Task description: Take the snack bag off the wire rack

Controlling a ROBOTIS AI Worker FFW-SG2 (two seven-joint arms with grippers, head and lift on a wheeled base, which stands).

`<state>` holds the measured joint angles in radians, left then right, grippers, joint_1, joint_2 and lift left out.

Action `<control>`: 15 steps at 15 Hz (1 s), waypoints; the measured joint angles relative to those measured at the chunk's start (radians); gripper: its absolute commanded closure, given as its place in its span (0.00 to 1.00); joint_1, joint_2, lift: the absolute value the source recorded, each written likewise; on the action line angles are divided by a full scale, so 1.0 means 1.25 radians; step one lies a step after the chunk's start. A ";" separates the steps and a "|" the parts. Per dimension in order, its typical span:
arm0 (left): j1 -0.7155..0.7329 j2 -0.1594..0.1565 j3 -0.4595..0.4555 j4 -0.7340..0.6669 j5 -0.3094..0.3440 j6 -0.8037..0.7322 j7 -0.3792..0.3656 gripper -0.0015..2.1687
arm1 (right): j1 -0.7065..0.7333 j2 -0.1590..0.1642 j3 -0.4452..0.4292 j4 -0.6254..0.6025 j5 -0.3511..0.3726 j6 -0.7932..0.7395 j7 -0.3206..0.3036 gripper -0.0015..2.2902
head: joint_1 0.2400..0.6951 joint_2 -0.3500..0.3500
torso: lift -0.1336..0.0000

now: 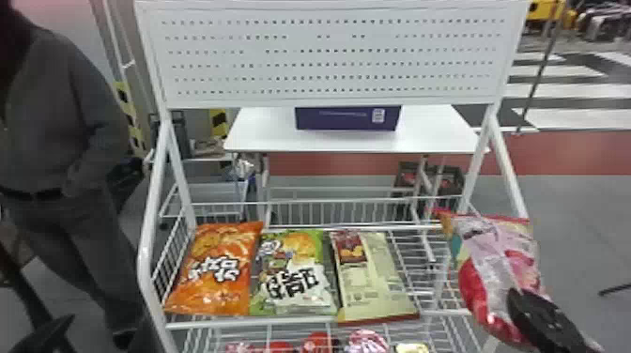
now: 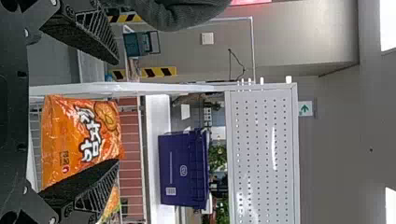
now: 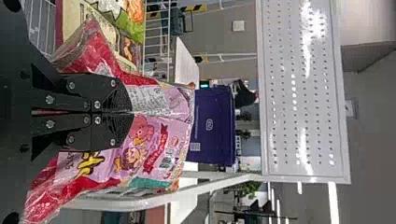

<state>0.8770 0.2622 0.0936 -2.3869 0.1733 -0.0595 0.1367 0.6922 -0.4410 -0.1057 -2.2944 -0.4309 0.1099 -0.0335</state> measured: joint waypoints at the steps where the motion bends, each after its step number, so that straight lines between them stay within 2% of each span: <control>1: 0.000 0.000 0.000 0.000 0.000 -0.001 0.000 0.07 | 0.029 -0.001 -0.015 -0.009 -0.002 -0.026 -0.003 0.88 | 0.57 0.50 | 1.00; 9: 0.008 -0.001 -0.005 -0.004 0.001 -0.014 0.001 0.07 | 0.180 0.009 -0.104 -0.017 -0.026 -0.204 -0.014 0.88 | 0.57 0.50 | 1.00; 15: 0.019 -0.004 -0.007 -0.014 -0.003 -0.018 0.001 0.07 | 0.189 0.007 -0.108 -0.018 -0.027 -0.219 -0.014 0.88 | 0.57 0.50 | 1.00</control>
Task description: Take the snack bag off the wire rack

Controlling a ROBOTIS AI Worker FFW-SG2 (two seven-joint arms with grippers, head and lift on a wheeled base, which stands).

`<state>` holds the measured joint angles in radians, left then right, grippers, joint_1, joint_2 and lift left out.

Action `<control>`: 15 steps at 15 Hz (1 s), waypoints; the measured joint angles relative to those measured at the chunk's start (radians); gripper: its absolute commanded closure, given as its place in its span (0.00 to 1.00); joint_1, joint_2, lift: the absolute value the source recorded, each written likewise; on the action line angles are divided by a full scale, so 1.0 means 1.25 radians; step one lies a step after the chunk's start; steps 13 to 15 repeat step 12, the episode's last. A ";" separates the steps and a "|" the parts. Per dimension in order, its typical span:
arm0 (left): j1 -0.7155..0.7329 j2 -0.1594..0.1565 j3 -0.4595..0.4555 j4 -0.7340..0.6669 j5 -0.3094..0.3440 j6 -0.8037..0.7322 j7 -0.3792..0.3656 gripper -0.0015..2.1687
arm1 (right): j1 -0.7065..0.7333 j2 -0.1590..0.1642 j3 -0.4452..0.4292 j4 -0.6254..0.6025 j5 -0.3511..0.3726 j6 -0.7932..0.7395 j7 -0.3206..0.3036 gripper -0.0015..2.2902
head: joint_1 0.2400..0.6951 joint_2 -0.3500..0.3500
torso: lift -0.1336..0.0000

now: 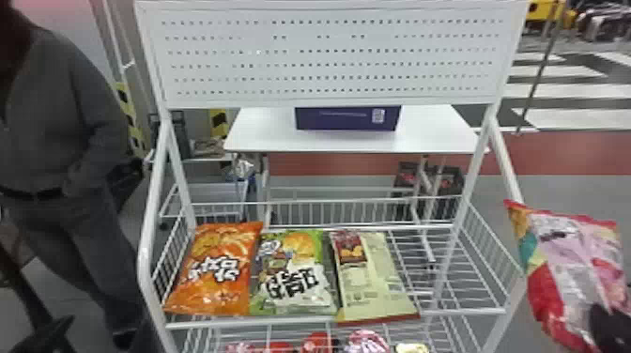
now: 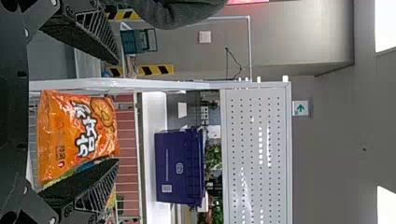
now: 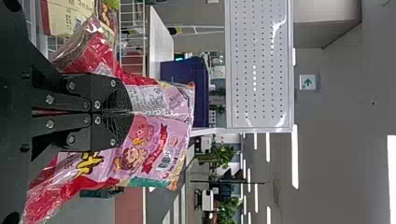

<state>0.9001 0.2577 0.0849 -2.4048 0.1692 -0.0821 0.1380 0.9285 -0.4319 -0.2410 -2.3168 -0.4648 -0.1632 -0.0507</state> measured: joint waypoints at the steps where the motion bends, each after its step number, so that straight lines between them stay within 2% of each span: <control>1: 0.001 0.000 0.000 -0.001 0.000 -0.001 0.000 0.07 | -0.001 -0.001 0.000 0.000 0.000 0.000 0.000 0.88 | 0.57 0.50 | 1.00; 15: -0.002 0.001 0.002 -0.003 0.000 -0.001 0.000 0.07 | -0.010 -0.001 0.005 -0.001 -0.001 0.000 0.000 0.88 | 0.57 0.50 | 1.00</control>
